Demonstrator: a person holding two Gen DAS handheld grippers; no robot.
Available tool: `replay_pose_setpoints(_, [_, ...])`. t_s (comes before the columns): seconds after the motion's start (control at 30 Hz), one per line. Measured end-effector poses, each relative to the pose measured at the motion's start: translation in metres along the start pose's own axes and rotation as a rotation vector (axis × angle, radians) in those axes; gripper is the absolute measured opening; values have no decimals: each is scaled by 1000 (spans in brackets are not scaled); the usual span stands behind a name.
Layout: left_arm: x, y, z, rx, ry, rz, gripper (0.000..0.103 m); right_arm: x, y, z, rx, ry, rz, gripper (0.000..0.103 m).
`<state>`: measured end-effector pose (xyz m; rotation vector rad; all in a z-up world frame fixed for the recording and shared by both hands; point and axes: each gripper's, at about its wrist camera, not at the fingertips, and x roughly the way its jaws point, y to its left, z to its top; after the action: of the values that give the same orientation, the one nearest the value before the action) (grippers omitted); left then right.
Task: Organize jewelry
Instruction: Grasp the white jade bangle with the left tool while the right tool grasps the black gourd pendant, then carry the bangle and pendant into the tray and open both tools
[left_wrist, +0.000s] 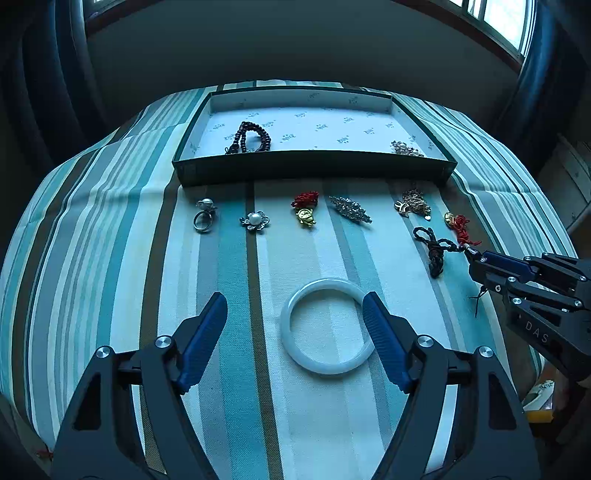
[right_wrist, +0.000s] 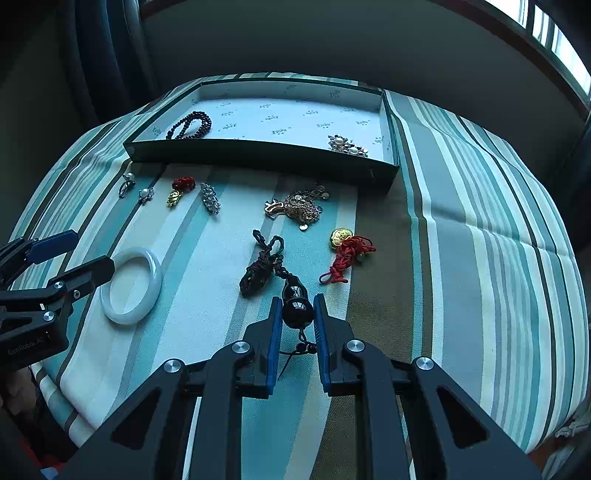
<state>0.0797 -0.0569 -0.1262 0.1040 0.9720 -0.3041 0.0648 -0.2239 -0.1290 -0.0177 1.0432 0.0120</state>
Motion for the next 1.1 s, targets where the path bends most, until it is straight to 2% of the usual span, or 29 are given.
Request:
replay_pose_setpoints(0.03, [2, -4, 0, 14, 2, -4, 79, -1, -2, -1, 6, -1, -2, 18])
replay_pose_setpoints(0.33, [24, -23, -7, 74, 56, 1, 80, -2, -11, -7, 39, 0, 6, 18])
replay_pose_setpoints(0.43, [31, -21, -11, 74, 71, 15, 80, -1, -9, -8, 36, 2, 13, 18])
replay_pose_setpoints(0.57, [34, -17, -11, 55, 88, -1, 79, 0, -8, -8, 34, 5, 18, 18])
replay_pose_setpoints(0.63, [33, -16, -11, 61, 80, -5, 71, 0, -8, -8, 34, 3, 19, 18])
replay_pose_setpoints(0.93, [30, -11, -11, 51, 72, 4, 71, -5, -5, -7, 38, -14, 32, 18])
replay_pose_setpoints(1.1, [22, -8, -6, 47, 41, 22, 71, -13, -5, -2, 46, -40, 41, 18])
